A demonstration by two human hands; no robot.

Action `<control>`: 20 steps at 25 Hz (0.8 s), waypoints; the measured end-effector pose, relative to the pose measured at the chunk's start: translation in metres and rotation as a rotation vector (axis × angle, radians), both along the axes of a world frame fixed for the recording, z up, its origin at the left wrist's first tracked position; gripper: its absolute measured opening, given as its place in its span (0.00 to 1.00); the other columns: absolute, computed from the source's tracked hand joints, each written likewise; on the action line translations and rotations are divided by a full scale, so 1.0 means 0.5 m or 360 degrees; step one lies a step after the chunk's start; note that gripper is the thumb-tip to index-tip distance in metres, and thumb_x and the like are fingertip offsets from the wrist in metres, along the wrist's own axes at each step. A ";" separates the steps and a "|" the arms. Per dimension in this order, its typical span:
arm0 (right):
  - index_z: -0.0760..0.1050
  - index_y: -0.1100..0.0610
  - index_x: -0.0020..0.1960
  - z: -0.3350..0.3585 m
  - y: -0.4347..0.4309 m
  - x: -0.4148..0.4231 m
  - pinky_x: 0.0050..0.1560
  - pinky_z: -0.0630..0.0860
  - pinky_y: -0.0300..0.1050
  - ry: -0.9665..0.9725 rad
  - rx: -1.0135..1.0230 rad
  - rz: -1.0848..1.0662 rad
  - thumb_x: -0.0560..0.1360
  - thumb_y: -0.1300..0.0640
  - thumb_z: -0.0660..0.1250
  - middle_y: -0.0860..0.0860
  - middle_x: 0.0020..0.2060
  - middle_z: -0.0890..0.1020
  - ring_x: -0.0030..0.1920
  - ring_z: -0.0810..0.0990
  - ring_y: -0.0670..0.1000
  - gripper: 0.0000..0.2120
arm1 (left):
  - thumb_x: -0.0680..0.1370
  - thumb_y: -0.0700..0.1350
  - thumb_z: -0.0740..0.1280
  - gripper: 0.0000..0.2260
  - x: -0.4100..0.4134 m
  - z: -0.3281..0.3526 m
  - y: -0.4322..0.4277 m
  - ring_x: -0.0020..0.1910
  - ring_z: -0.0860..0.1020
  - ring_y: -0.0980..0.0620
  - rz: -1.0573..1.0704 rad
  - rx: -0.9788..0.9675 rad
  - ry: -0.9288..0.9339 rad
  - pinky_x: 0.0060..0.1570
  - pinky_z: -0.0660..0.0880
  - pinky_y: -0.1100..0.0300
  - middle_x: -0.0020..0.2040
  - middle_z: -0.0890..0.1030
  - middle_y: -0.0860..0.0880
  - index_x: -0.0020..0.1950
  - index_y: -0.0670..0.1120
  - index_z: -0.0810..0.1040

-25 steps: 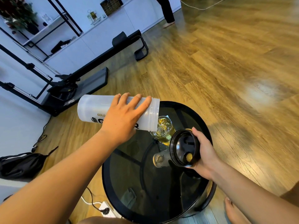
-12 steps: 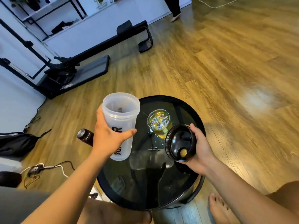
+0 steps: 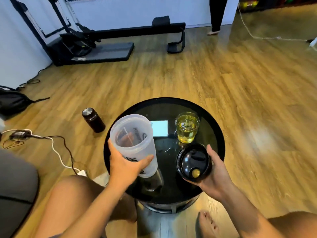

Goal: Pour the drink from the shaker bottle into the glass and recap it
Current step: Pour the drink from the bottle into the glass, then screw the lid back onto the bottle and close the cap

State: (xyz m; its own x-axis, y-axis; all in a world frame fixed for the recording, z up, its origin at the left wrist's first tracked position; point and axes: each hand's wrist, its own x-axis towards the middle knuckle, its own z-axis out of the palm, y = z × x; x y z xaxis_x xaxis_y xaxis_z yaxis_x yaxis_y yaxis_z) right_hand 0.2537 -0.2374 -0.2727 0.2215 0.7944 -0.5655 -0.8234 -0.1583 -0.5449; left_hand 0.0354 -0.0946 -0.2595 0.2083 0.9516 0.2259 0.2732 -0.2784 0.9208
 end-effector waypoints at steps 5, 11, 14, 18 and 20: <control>0.79 0.57 0.68 0.025 0.000 -0.055 0.69 0.71 0.65 -0.0015 -0.0109 -0.0097 0.72 0.38 0.67 0.62 0.63 0.83 0.66 0.79 0.65 0.31 | 0.59 0.50 0.87 0.54 -0.002 0.003 -0.006 0.68 0.74 0.53 -0.0101 0.0017 0.0073 0.69 0.74 0.55 0.68 0.73 0.52 0.77 0.48 0.59; 0.79 0.58 0.66 0.047 0.002 -0.126 0.60 0.76 0.63 -0.0042 -0.0251 -0.0168 0.74 0.36 0.66 0.63 0.60 0.84 0.63 0.81 0.68 0.31 | 0.61 0.49 0.87 0.54 -0.018 0.009 0.000 0.65 0.72 0.58 -0.0244 -0.0116 0.0093 0.58 0.71 0.67 0.64 0.72 0.57 0.77 0.54 0.56; 0.80 0.58 0.64 0.052 -0.004 -0.122 0.59 0.77 0.63 -0.0100 -0.0281 -0.0229 0.74 0.33 0.65 0.64 0.58 0.85 0.58 0.84 0.68 0.32 | 0.61 0.48 0.86 0.52 -0.020 0.012 -0.001 0.64 0.71 0.61 -0.0320 -0.0165 0.0078 0.49 0.68 0.79 0.64 0.72 0.59 0.76 0.57 0.57; 0.80 0.53 0.63 0.122 0.015 -0.120 0.56 0.79 0.58 -0.0681 -0.0253 -0.0141 0.68 0.36 0.69 0.58 0.57 0.87 0.58 0.84 0.60 0.29 | 0.63 0.48 0.85 0.51 -0.027 0.023 -0.001 0.60 0.72 0.63 -0.0403 -0.0226 0.0058 0.44 0.68 0.82 0.61 0.67 0.66 0.71 0.67 0.53; 0.79 0.53 0.64 0.190 0.044 -0.116 0.49 0.79 0.51 -0.1140 -0.0105 -0.0094 0.65 0.34 0.72 0.57 0.58 0.86 0.54 0.85 0.54 0.34 | 0.64 0.48 0.85 0.50 -0.027 0.023 0.002 0.59 0.71 0.69 -0.0421 -0.0230 0.0016 0.44 0.67 0.83 0.59 0.66 0.70 0.65 0.74 0.51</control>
